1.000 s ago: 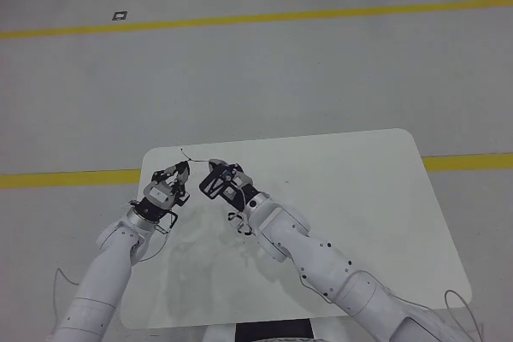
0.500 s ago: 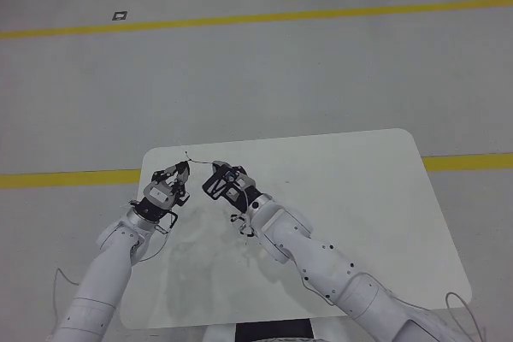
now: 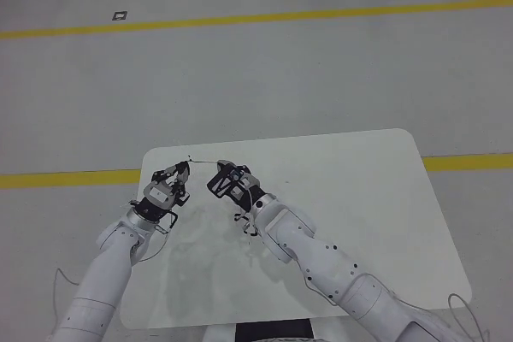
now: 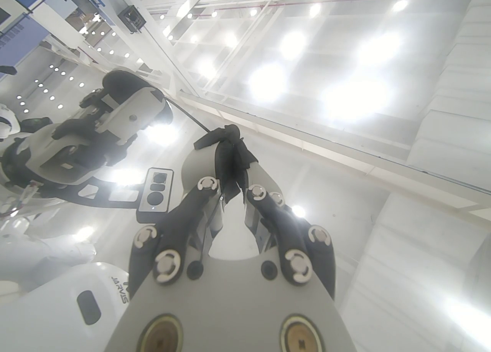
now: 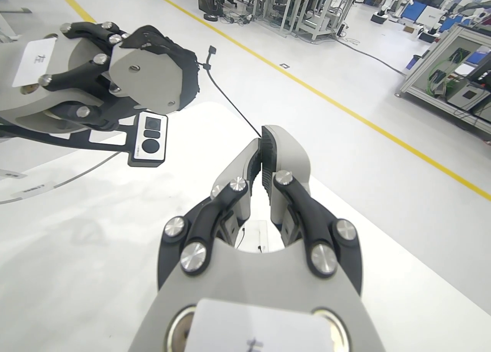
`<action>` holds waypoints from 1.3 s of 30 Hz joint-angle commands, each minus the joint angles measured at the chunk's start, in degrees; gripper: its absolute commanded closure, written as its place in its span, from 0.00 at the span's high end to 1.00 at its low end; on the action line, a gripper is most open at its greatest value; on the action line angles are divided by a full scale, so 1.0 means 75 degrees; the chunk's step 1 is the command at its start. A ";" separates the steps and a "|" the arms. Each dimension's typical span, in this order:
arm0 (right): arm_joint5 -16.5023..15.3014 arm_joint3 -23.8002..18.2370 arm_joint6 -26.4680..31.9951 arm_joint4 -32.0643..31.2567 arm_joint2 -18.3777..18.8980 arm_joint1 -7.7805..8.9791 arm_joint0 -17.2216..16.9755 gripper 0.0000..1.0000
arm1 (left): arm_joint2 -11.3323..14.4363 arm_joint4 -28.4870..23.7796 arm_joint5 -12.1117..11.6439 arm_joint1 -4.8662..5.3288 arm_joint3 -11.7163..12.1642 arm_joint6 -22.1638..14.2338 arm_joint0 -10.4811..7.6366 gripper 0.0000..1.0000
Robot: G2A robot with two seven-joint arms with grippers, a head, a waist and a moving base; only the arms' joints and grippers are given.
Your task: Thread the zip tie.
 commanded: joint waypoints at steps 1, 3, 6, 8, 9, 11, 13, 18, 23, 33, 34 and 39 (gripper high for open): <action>0.0014 -0.0015 0.0004 0.0000 0.0005 0.0013 -0.0012 0.00 | 0.0000 0.0000 0.0000 0.0000 0.0000 0.0000 0.0000 0.00; 0.0022 -0.0024 0.0007 0.0000 0.0008 0.0023 -0.0020 0.00 | 0.0000 0.0000 0.0000 0.0000 0.0000 0.0000 0.0000 0.00; 0.0029 -0.0034 0.0015 0.0000 0.0008 0.0037 -0.0025 0.00 | 0.0000 0.0000 0.0000 0.0000 0.0000 0.0000 0.0000 0.00; 0.0035 -0.0044 0.0024 0.0000 0.0004 0.0046 -0.0025 0.00 | 0.0000 0.0000 0.0000 0.0000 0.0000 0.0000 0.0000 0.00; 0.0037 -0.0048 0.0025 0.0000 0.0003 0.0049 -0.0026 0.00 | 0.0000 0.0000 0.0000 0.0000 0.0000 0.0000 0.0000 0.00; 0.0036 -0.0054 0.0026 0.0000 0.0000 0.0054 -0.0026 0.00 | 0.0000 0.0000 0.0000 0.0000 0.0000 0.0000 0.0000 0.00; 0.0034 -0.0057 0.0026 0.0000 -0.0001 0.0061 -0.0025 0.00 | 0.0000 0.0000 0.0000 0.0000 0.0000 0.0000 0.0000 0.00; 0.0002 -0.0016 0.0081 0.0000 -0.0089 0.0101 0.0039 0.00 | 0.0000 0.0000 0.0000 0.0000 0.0000 0.0000 0.0000 0.00; 0.0063 0.0015 0.0160 0.0000 -0.0272 0.0182 0.0092 0.00 | 0.0000 0.0000 0.0000 0.0000 0.0000 0.0000 0.0000 0.00; 0.0094 0.0039 0.0316 0.0000 -0.0518 0.0351 0.0202 0.00 | 0.0000 0.0000 0.0000 0.0000 0.0000 0.0000 0.0000 0.00; 0.0103 0.0036 0.0327 0.0000 -0.0536 0.0366 0.0208 0.00 | 0.0000 0.0000 0.0000 0.0000 0.0000 0.0000 0.0000 0.00; 0.0147 0.0014 0.0407 0.0000 -0.0613 0.0450 0.0224 0.00 | 0.0000 0.0000 0.0000 0.0000 0.0000 0.0000 0.0000 0.00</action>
